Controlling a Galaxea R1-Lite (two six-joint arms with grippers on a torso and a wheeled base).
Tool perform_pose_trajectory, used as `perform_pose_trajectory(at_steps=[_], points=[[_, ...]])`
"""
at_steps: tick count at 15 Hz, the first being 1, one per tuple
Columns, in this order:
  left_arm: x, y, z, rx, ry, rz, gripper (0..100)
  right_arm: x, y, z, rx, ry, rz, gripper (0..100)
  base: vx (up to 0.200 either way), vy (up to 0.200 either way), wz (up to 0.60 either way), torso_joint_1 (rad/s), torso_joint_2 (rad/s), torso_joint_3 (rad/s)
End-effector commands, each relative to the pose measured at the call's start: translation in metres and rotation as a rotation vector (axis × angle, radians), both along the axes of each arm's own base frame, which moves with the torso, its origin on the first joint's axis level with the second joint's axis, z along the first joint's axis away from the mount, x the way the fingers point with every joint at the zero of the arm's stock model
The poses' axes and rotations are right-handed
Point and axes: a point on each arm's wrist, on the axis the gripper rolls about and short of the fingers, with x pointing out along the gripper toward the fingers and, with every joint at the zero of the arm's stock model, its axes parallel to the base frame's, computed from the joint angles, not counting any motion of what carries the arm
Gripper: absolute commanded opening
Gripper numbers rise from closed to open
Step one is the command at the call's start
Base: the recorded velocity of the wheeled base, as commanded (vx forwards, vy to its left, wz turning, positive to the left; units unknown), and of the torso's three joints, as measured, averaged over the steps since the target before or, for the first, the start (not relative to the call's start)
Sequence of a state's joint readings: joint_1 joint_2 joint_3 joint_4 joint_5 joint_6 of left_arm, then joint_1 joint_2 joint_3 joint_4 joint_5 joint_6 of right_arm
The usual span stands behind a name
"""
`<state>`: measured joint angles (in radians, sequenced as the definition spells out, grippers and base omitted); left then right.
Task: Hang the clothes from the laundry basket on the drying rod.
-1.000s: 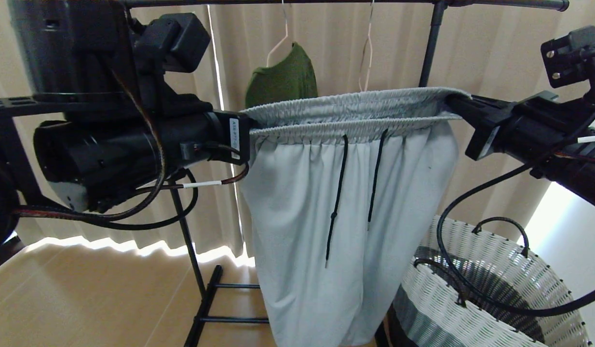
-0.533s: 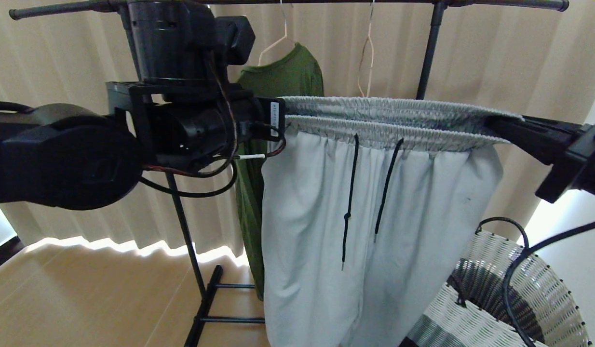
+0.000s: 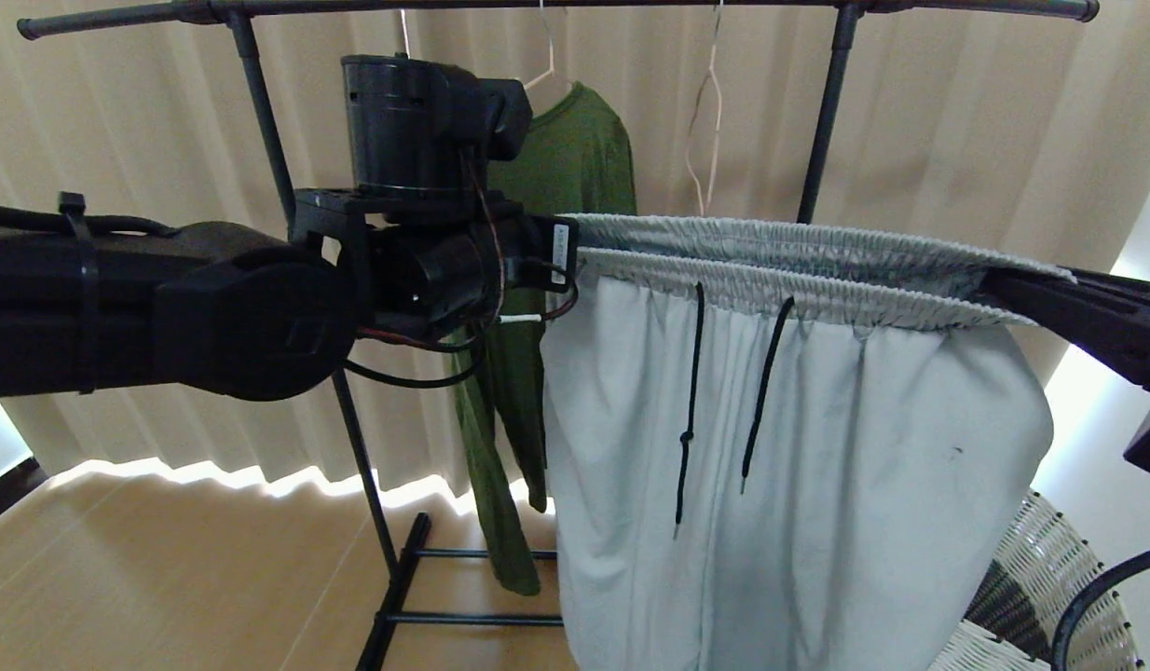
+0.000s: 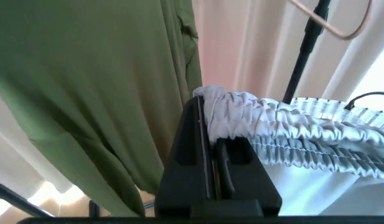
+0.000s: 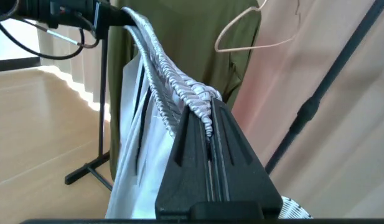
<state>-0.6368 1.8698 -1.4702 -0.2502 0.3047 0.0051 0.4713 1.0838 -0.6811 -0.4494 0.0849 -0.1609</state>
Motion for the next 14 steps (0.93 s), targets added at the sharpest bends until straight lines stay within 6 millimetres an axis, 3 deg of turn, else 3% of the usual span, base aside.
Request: perform_pose_trajectory(at_steps=[1,2,5,9,12,14], points=[[-0.01,0.008,0.01,-0.01,-0.016,0.001,0,0.017,0.003,-0.006,-0.019,0.038,-0.03,0,0.0,0.0,0.0,0.0,0.0,0.0],[-0.028,0.02,0.022,-0.013,-0.019,-0.01,0,0.036,0.002,-0.006,-0.026,0.056,-0.074,0,0.0,0.0,0.0,0.0,0.0,0.0],[-0.06,0.042,0.037,-0.012,-0.016,-0.053,0,0.067,0.003,0.006,-0.018,0.05,-0.125,0,0.0,0.0,0.0,0.0,0.0,0.0],[-0.12,0.078,0.046,0.029,-0.006,-0.234,0,0.118,0.02,0.015,0.051,0.009,-0.127,0,0.0,0.0,0.0,0.0,0.0,0.0],[-0.154,0.081,0.039,0.041,-0.009,-0.385,0,0.15,0.032,0.01,0.07,-0.04,-0.123,0,0.0,0.0,0.0,0.0,0.0,0.0],[-0.168,0.08,0.034,0.042,-0.002,-0.443,0,0.161,0.037,0.013,0.077,-0.057,-0.118,0,0.0,0.0,0.0,0.0,0.0,0.0]])
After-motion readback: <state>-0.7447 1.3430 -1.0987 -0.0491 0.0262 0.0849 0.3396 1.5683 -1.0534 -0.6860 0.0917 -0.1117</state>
